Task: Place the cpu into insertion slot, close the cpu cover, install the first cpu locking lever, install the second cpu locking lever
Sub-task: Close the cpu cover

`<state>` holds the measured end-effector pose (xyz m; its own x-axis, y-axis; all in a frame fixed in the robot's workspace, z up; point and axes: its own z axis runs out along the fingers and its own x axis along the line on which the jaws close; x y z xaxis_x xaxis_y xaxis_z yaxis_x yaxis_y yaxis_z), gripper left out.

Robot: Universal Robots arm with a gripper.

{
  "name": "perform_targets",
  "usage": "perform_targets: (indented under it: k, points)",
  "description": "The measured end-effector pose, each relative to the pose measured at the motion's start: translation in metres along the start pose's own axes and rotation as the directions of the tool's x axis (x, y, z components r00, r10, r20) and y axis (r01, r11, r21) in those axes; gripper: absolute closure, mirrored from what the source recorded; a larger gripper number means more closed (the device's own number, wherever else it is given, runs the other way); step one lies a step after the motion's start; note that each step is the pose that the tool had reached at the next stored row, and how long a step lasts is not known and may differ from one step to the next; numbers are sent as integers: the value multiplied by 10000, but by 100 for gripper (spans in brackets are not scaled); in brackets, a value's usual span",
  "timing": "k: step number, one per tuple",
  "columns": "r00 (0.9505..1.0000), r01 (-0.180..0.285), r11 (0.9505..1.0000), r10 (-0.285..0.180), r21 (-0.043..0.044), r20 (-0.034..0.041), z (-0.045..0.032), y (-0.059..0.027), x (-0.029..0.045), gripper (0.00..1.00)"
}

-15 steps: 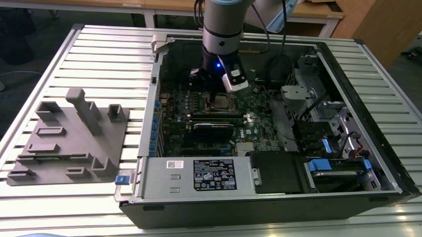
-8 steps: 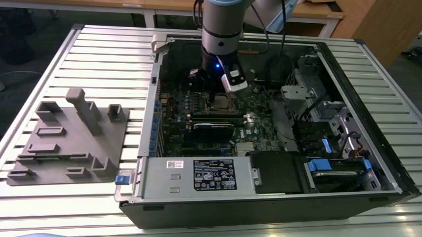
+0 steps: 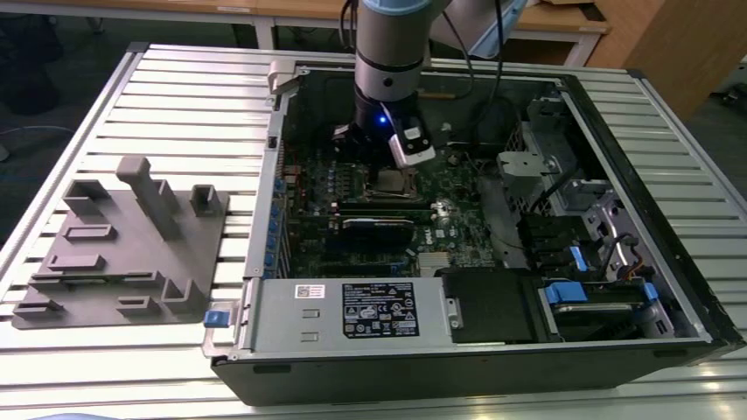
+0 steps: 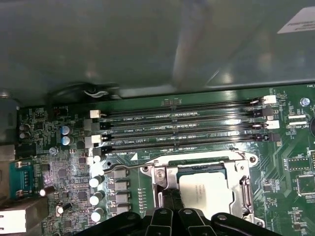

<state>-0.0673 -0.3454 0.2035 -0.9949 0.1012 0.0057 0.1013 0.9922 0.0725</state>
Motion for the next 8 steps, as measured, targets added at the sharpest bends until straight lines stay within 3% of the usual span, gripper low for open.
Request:
perform_targets:
  k: [8]
  points:
    - [10000, 89, 10000, -89, 1, -2, 40, -6, 30, 89]
